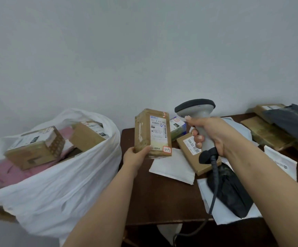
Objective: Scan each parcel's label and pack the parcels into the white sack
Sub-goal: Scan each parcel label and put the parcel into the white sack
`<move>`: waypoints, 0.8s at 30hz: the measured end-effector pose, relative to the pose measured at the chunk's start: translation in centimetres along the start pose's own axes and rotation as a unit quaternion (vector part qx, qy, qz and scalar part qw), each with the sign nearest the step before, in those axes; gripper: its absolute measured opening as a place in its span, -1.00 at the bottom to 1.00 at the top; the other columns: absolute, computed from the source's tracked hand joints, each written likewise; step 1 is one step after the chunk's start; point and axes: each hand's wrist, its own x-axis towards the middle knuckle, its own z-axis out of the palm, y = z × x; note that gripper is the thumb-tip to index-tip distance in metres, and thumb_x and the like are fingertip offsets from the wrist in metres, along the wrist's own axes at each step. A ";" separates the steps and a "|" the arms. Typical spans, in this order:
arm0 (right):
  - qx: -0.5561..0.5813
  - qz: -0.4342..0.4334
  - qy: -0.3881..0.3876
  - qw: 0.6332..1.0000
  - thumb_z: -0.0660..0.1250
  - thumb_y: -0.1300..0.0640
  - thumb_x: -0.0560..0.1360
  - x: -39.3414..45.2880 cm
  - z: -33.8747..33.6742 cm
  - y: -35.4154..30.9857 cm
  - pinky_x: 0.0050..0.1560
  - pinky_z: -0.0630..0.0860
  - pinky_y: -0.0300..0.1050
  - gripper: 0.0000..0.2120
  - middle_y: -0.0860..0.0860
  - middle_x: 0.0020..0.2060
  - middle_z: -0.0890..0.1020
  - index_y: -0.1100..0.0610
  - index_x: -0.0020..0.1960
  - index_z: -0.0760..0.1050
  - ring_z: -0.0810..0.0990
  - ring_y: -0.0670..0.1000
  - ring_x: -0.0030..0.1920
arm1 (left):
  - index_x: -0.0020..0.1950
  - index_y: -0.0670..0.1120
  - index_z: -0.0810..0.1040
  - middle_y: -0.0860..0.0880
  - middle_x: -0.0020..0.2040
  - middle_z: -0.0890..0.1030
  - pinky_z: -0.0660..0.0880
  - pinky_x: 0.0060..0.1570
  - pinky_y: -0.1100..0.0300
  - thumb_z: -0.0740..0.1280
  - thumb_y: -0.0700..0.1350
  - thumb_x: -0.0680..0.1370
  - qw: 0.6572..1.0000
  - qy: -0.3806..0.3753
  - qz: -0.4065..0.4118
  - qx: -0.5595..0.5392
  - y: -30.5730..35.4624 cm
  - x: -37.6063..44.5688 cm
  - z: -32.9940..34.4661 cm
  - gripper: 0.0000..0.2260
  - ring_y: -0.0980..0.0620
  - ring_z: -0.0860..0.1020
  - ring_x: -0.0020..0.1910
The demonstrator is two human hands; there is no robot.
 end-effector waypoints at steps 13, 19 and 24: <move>-0.029 -0.025 -0.008 0.999 0.44 0.08 0.50 -1.4 -1.9 -1.8 -0.61 0.32 -0.24 -0.76 0.04 -0.50 0.43 0.22 -0.01 0.47 0.29 -0.08 -0.61 | 0.37 -0.11 0.41 -0.01 0.20 0.54 0.50 0.24 -0.02 0.53 0.18 0.33 1.000 0.003 0.024 -0.008 1.7 -3.0 1.2 -0.27 0.01 0.55 0.14; -0.016 0.001 -0.042 0.999 0.44 0.09 0.50 0.3 2.3 -1.3 -0.60 0.35 -0.27 -0.70 0.05 -0.46 0.45 0.22 0.11 0.46 0.33 -0.08 -0.61 | 0.36 -0.09 0.44 0.00 0.22 0.58 0.55 0.13 0.07 0.49 0.20 0.36 0.993 0.036 0.106 -0.043 5.9 -5.1 -3.8 -0.33 0.09 0.58 0.11; -0.025 0.011 -0.089 0.996 0.44 0.12 0.50 1.6 7.4 -0.1 -0.57 0.36 -0.26 -0.81 0.05 -0.44 0.45 0.18 -0.05 0.47 0.33 -0.08 -0.60 | 0.34 -0.11 0.46 -0.03 0.19 0.59 0.59 -0.02 0.18 0.41 0.09 0.50 0.973 0.155 0.158 -0.069 8.1 -6.4 -12.2 -0.52 0.07 0.60 0.08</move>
